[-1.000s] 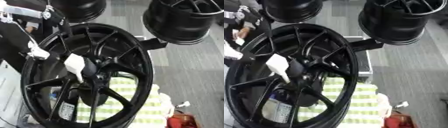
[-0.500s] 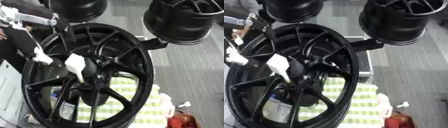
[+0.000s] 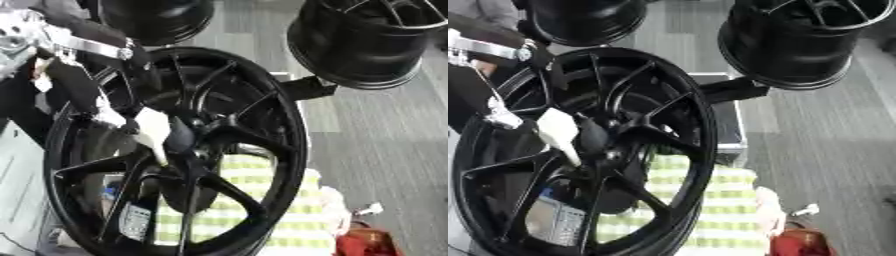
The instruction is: Pull the pin out of the wheel hub.
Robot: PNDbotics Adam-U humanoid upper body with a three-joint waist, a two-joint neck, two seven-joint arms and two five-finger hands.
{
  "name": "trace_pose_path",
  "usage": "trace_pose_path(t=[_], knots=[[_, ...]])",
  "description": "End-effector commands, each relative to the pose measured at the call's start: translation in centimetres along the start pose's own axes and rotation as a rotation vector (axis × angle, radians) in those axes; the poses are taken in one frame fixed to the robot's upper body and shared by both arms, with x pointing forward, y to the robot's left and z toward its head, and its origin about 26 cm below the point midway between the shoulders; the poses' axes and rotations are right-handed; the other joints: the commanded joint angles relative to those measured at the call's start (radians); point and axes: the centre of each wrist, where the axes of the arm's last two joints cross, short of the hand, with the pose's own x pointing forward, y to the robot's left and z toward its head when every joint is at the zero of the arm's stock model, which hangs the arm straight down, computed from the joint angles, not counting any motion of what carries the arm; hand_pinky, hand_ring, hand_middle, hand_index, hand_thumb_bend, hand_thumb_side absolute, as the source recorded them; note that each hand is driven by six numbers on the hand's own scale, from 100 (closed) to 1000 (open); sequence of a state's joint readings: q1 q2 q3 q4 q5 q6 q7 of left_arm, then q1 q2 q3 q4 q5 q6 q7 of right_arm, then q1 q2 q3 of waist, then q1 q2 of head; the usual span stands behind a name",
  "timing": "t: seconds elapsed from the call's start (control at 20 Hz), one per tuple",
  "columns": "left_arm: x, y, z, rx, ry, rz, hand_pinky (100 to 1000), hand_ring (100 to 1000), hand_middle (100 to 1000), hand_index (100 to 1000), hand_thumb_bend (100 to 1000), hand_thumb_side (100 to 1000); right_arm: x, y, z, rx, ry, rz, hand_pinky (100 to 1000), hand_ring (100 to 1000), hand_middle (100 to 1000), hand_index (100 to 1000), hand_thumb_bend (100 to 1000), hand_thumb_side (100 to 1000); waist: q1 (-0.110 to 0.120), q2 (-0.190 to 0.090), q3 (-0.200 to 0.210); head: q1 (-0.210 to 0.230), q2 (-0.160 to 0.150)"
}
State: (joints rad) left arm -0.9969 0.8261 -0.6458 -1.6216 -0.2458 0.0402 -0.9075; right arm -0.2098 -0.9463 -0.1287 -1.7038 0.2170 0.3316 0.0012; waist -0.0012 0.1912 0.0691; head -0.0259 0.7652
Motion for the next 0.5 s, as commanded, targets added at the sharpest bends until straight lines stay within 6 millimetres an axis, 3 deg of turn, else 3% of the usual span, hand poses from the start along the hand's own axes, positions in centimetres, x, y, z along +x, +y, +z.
trace_pose_path(t=[0.05,0.5], knots=[[-0.1,0.6,0.1,0.004,0.022,-0.002,827,810,785,858,486,492,0.3,-1.2,-0.2,-0.030,-0.012,0.018,859,806,700,745,100,674,0.000,-0.015,-0.001,0.004,0.005],[-0.4,-0.3,-1.0,-0.041,0.004,0.027,827,811,786,856,492,459,0.3,-1.2,-0.2,-0.036,-0.011,0.014,857,806,699,745,100,674,0.005,-0.014,-0.004,0.002,0.005]])
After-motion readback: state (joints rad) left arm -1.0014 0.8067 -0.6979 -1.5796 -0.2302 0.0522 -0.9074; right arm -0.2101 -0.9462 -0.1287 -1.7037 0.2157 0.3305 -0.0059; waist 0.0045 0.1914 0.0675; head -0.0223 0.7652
